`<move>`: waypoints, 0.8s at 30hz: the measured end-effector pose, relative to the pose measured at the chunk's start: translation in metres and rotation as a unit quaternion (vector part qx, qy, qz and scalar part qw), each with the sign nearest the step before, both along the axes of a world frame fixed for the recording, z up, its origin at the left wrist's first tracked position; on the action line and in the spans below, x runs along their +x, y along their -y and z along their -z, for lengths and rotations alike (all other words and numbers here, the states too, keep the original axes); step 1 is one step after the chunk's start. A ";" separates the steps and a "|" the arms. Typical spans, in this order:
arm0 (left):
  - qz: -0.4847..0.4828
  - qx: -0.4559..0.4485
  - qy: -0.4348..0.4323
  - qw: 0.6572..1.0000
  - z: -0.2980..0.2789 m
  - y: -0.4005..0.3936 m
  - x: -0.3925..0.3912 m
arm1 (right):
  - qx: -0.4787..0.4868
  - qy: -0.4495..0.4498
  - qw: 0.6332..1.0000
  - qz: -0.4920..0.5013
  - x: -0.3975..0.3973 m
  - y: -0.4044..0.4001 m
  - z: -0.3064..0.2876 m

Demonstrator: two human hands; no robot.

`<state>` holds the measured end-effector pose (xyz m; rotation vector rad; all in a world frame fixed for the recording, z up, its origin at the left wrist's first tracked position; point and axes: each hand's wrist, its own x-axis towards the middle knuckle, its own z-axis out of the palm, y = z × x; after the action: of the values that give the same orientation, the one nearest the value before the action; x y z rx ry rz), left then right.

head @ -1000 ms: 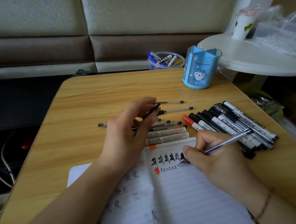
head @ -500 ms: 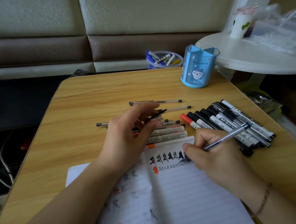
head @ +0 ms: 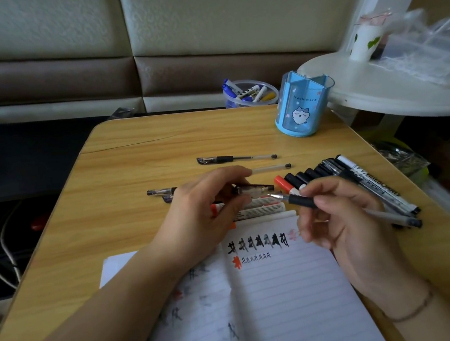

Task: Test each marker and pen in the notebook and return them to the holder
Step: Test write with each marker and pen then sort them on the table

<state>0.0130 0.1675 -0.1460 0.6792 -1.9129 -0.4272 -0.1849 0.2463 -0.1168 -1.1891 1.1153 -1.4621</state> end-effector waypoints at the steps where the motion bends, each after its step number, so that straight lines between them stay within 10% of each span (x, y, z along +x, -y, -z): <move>1: 0.000 -0.002 0.002 1.000 0.000 0.000 0.000 | 0.004 0.001 1.000 0.003 0.000 0.000 0.000; 24: 0.018 0.003 0.002 1.000 -0.002 -0.003 0.000 | -0.012 0.015 0.999 0.050 -0.001 0.000 -0.005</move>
<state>0.0131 0.1703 -0.1440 0.6500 -1.9302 -0.4544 -0.1858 0.2463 -0.1122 -1.1384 1.1535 -1.5686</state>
